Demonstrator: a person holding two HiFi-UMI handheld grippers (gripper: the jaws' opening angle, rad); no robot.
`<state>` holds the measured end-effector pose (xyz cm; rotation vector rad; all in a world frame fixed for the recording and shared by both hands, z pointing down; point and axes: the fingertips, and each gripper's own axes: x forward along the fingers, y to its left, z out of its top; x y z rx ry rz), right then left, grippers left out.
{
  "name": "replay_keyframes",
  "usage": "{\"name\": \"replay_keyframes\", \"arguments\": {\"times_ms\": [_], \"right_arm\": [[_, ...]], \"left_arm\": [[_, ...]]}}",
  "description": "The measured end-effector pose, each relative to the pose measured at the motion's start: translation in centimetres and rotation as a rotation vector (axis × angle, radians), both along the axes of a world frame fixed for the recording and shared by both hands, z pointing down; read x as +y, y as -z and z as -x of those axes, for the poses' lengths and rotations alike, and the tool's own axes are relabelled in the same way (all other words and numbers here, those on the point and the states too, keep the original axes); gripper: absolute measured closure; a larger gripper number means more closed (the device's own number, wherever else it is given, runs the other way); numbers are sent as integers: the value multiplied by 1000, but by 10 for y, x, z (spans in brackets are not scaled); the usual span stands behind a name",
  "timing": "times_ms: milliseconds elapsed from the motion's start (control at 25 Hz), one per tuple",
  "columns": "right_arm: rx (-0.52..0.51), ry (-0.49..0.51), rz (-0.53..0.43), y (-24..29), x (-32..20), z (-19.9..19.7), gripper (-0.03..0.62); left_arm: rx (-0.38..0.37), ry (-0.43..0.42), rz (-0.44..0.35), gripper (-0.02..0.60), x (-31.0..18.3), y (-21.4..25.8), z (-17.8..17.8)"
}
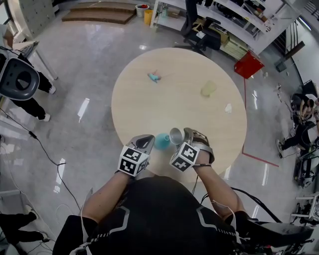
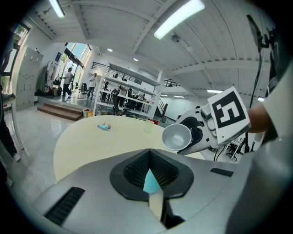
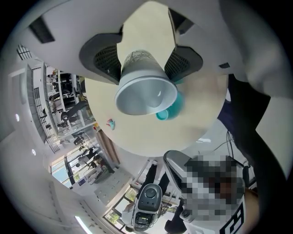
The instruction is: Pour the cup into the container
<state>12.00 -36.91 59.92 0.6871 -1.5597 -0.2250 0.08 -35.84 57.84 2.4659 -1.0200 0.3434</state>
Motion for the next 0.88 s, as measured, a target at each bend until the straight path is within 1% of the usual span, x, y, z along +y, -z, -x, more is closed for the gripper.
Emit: {"name": "replay_keyframes", "arguments": {"times_ms": [280,520,880], "right_arm": [[47,33,-15,1,-2,2,292],[64,42,-12,-2,-4,4,292],[108,64,-25,3,-4,4,292]], "left_arm": [[4,4,0,581,1,-2,0],[10,12,-3,581,-1,-3,2],[10,-6,-7,581,3,-5,-1]]}}
